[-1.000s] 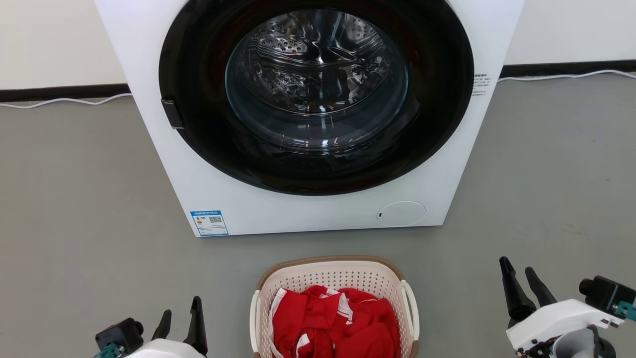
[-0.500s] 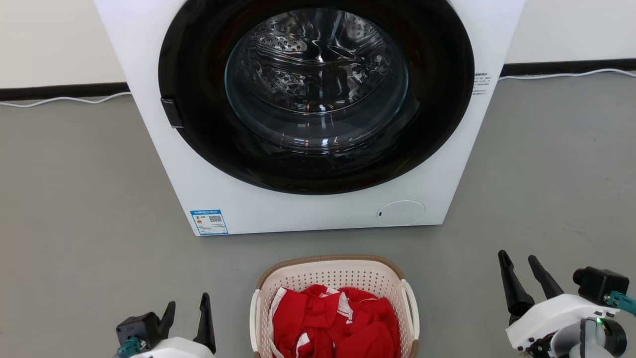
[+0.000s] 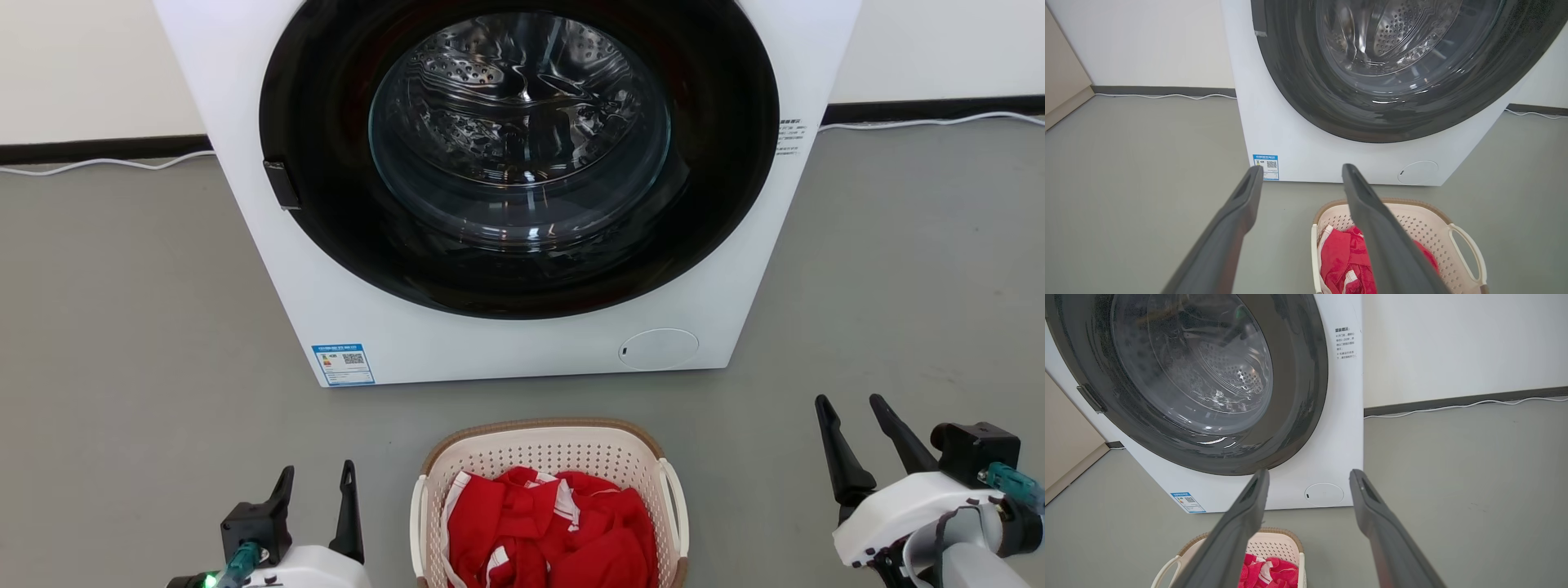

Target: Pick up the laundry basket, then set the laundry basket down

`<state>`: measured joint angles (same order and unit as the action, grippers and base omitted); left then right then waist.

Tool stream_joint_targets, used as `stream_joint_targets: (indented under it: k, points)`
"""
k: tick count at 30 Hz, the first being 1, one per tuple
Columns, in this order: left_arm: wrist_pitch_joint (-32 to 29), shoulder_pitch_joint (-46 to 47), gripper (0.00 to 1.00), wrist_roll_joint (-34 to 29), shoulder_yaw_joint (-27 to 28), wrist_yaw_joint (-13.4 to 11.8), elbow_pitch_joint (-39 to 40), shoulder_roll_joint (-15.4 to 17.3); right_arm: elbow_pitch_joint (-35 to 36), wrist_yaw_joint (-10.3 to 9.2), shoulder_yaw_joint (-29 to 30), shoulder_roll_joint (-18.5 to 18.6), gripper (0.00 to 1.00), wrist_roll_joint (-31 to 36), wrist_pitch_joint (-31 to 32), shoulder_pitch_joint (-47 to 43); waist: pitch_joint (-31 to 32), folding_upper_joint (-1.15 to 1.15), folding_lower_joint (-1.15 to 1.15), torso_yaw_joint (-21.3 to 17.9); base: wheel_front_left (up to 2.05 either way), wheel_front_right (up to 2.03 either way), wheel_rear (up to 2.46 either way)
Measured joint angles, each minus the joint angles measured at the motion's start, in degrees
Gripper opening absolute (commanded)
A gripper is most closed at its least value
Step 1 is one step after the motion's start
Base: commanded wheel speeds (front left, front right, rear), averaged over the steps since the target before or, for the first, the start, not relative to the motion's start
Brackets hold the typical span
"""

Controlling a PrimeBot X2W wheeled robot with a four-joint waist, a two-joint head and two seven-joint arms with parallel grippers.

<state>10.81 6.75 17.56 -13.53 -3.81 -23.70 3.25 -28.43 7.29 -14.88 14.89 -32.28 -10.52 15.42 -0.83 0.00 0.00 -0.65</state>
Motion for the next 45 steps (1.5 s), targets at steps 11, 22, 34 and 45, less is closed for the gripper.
stream_joint_targets:
  k: [11,22,34,45]
  points:
    - [1.82,-0.01,1.0,-7.56,-0.22,-2.34,3.75,0.02,0.8,0.01,1.49,0.23,1.0,7.9,-1.9,1.07,-0.14,0.0,0.0,-0.1,0.0,0.0,0.0]
    - [3.65,-0.03,1.0,-15.1,-0.6,-4.63,6.12,-0.04,3.8,0.01,4.47,-0.01,1.0,16.63,-3.69,1.03,-0.39,0.0,0.0,-0.09,0.0,0.0,0.0]
    - [3.67,-0.09,1.0,-15.14,-0.18,-4.77,6.28,-0.23,3.28,0.01,4.89,-0.22,1.0,16.82,-3.7,1.02,-0.51,0.0,0.0,0.07,0.0,0.0,0.0]
    - [3.67,-0.13,1.0,-12.72,0.38,-3.68,5.97,-0.65,3.11,0.01,4.75,0.3,1.0,16.51,-3.7,1.07,-2.82,0.0,0.0,0.27,0.0,0.0,0.0]
